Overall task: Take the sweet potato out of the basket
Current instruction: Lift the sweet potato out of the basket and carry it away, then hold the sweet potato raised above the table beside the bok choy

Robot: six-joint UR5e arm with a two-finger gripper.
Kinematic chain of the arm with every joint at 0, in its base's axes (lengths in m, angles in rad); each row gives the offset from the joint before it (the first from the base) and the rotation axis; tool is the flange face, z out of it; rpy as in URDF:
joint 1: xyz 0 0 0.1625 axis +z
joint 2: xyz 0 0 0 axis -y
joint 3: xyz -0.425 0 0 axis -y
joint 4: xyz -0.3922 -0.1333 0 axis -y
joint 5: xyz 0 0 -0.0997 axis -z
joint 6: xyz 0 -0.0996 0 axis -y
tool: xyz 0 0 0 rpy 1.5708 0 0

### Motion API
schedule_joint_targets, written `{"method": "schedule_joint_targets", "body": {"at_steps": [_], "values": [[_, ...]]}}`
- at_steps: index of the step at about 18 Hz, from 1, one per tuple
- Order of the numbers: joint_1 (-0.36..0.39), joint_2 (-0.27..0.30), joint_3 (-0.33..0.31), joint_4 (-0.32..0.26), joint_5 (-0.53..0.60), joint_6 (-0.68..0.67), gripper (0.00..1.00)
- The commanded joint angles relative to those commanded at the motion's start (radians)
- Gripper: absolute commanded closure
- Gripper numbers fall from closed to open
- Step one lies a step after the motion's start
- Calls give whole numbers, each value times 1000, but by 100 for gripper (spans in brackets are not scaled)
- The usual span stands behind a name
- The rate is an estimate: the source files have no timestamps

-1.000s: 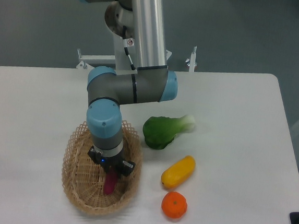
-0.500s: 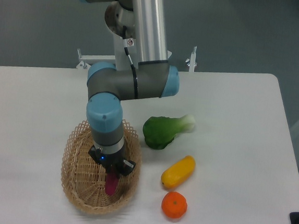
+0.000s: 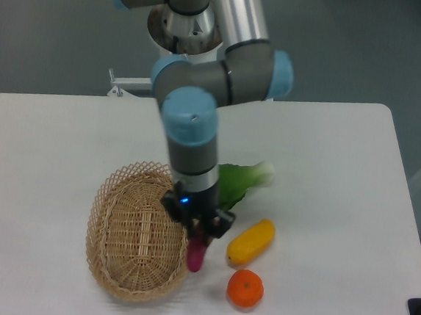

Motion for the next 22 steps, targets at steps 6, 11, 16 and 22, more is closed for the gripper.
{"method": "schedule_joint_targets", "body": {"at_steps": [6, 11, 16, 22], "values": [[152, 22, 78, -161, -51, 245, 79], [227, 28, 91, -178, -52, 379, 79], [269, 28, 91, -221, -54, 460, 79], [284, 26, 98, -227, -52, 464, 79]]}}
